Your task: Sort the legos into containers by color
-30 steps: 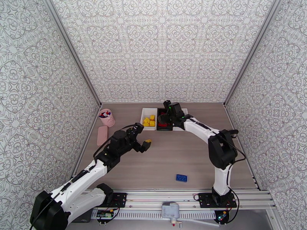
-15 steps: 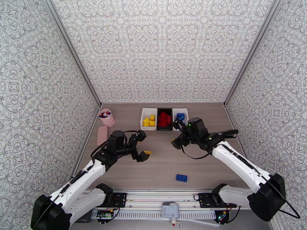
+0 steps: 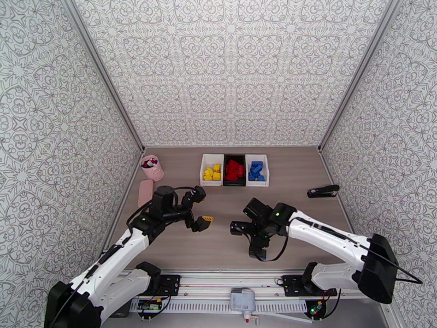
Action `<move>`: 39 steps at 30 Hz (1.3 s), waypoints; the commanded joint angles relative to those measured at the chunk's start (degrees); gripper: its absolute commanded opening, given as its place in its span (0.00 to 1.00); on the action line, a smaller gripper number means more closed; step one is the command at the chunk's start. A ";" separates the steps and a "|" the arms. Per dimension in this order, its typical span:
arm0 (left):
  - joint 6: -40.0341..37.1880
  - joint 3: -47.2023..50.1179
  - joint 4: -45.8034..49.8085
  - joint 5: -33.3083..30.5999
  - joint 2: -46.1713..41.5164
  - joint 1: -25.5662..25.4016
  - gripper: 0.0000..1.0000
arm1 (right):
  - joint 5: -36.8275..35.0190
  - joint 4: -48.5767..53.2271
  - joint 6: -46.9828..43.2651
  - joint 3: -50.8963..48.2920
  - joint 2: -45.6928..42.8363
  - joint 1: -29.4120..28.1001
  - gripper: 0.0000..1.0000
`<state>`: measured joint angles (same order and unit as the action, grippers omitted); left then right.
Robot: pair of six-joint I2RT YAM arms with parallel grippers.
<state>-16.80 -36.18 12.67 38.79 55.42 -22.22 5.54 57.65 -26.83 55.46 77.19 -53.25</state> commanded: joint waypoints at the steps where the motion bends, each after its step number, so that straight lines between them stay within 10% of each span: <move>1: -1.22 1.19 -0.71 -0.02 -0.84 0.43 1.00 | -1.22 0.76 -1.11 -1.34 3.32 -1.63 0.96; 13: -1.82 1.28 -0.10 -0.50 -1.01 0.28 1.00 | -2.27 -3.41 -2.41 -0.94 16.79 -3.94 0.91; 20: -2.18 1.55 0.16 -0.64 -1.30 0.25 1.00 | -1.85 -5.12 -2.38 -2.06 18.86 -3.87 0.53; 25: -2.28 1.50 0.24 -0.68 -1.42 0.28 1.00 | -2.58 -5.20 -1.82 -2.33 19.23 -3.88 0.44; 39: 1.88 2.75 -3.97 -3.97 -4.01 -2.05 1.00 | -0.50 -14.89 4.82 -4.20 0.55 2.58 0.23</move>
<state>-17.39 -34.72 11.66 37.19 52.73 -23.11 3.16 49.06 -25.23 52.10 83.42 -53.36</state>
